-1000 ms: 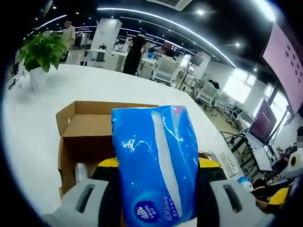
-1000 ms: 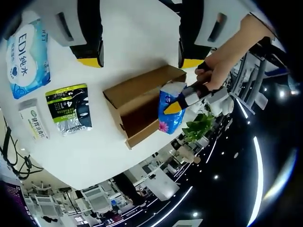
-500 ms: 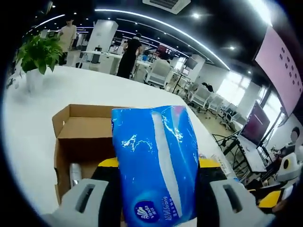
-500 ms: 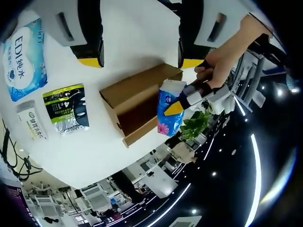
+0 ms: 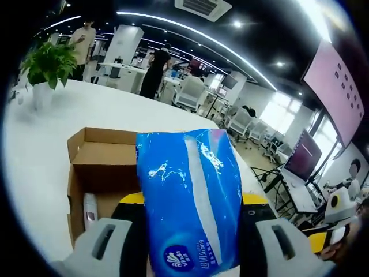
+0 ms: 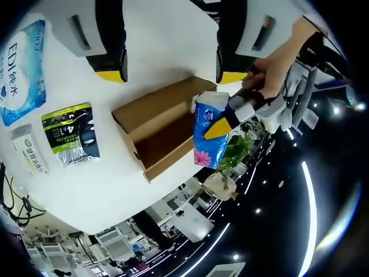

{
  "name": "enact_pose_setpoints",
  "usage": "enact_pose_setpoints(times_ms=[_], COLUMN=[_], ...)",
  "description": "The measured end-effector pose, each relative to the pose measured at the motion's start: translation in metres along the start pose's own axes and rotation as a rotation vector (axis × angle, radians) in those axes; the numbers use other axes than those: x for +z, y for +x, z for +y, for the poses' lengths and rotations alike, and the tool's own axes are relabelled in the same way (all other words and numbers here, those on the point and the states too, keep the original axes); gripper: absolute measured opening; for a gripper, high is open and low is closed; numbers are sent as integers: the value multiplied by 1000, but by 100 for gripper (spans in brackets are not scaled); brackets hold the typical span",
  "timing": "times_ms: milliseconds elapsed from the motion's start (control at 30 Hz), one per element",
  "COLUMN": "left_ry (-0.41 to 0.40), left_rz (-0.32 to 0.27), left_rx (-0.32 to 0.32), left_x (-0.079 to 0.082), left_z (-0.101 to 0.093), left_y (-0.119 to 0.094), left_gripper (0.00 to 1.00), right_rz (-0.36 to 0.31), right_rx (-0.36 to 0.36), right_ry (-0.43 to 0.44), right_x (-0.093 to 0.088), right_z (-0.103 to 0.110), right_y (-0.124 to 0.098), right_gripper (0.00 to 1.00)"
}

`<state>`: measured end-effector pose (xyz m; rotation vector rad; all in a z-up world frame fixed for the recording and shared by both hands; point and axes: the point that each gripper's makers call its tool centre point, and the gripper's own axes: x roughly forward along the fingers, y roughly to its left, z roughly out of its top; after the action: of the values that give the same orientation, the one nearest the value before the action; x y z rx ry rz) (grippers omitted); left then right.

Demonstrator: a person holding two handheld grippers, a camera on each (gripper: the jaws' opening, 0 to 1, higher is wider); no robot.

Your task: Operate the shoe box by opening the lid, removing the specified soft item, and placing it in the target area until the item is outside and the box remains undamaged.

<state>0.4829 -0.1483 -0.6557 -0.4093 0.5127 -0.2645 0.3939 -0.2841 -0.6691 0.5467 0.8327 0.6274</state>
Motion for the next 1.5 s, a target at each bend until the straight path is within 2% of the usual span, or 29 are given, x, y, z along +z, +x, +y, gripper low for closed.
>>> enact_pose_setpoints(times_ms=[367,500,800,1067,1267,1500], left_ry=[18,21,50,80,87,83], left_rz=[5,4,28,87,116,124], left_rx=[-14,-21,-56,-102,-110,-112], left_x=[-4,-3,-14,-40,-53,-59], left_z=[-6,-8,-27,-50,-57,-62], left_y=[-9,-10,-12,-11,-10,-15], left_gripper=[59,59,59,59,59,59], right_rz=[-1,-18,-38,-47,-52,-90], right_rx=[18,16,-20,-77,-115,-123], right_ry=[1,0,-6,2,-8,42], right_x=[-4,1,-1,-17,-21,-16], right_z=[7,7,-5,-27,-43,-57], right_y=[5,0,-9,-22,-36,-47], right_gripper=[61,61,60,60,60,59])
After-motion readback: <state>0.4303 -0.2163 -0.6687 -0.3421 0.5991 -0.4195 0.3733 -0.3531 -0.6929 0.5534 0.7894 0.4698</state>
